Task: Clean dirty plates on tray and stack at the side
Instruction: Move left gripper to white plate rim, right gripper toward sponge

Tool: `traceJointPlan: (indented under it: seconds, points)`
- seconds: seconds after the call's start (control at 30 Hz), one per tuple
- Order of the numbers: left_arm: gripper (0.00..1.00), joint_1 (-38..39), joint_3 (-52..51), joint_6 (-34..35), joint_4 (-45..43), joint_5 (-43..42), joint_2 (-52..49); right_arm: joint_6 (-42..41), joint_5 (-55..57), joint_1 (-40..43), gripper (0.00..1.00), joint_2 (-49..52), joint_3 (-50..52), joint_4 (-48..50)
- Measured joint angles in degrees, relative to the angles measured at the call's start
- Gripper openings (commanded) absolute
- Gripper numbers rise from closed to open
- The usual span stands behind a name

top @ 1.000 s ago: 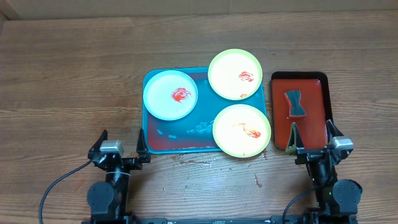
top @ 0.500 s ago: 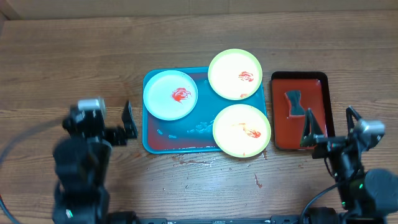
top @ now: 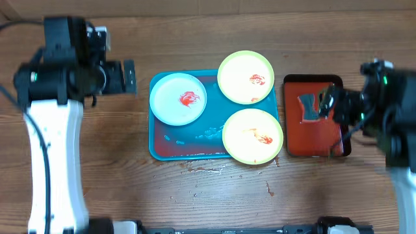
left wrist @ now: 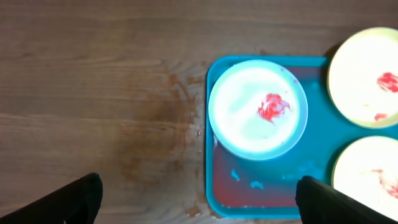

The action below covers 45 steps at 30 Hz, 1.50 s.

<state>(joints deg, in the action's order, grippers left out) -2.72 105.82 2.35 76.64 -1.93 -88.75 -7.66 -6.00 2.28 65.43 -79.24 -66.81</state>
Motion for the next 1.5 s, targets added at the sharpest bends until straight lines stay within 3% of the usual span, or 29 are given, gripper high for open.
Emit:
traceJointPlan:
  seconds: [0.17,0.3,0.5,0.6,0.8,1.03,1.17,1.5]
  points:
    - [1.00,0.00,2.95,0.00,-0.17,0.00,-7.26,0.04,0.02,0.11,1.00,10.47,-4.00,-2.40]
    - [0.75,0.11,2.95,-5.97,-0.50,-0.98,-11.47,0.02,0.04,0.09,0.96,16.70,-4.00,-4.90]
    - [0.80,2.47,3.10,-19.50,-4.22,-1.55,-17.75,0.20,0.02,0.09,0.96,20.39,-4.00,-5.25]
    - [0.76,3.52,3.21,-23.23,-6.27,-1.97,-22.62,0.20,0.02,0.09,0.96,20.68,-4.00,-5.25]
    - [0.47,4.00,3.21,-28.46,-8.15,-3.26,-33.42,0.17,0.00,0.13,0.96,20.68,-4.00,-5.16]
    - [0.47,4.00,3.21,-31.50,-12.02,-3.91,-39.56,0.17,0.00,0.26,0.96,20.68,-4.00,-4.79]
    - [0.41,4.00,3.21,-32.39,-13.94,-4.33,-39.98,0.17,0.00,0.24,0.96,20.68,-4.00,-4.48]
    - [0.39,4.24,3.21,-33.88,-20.15,-5.22,-40.39,0.20,0.02,0.31,0.96,20.68,-4.00,-4.33]
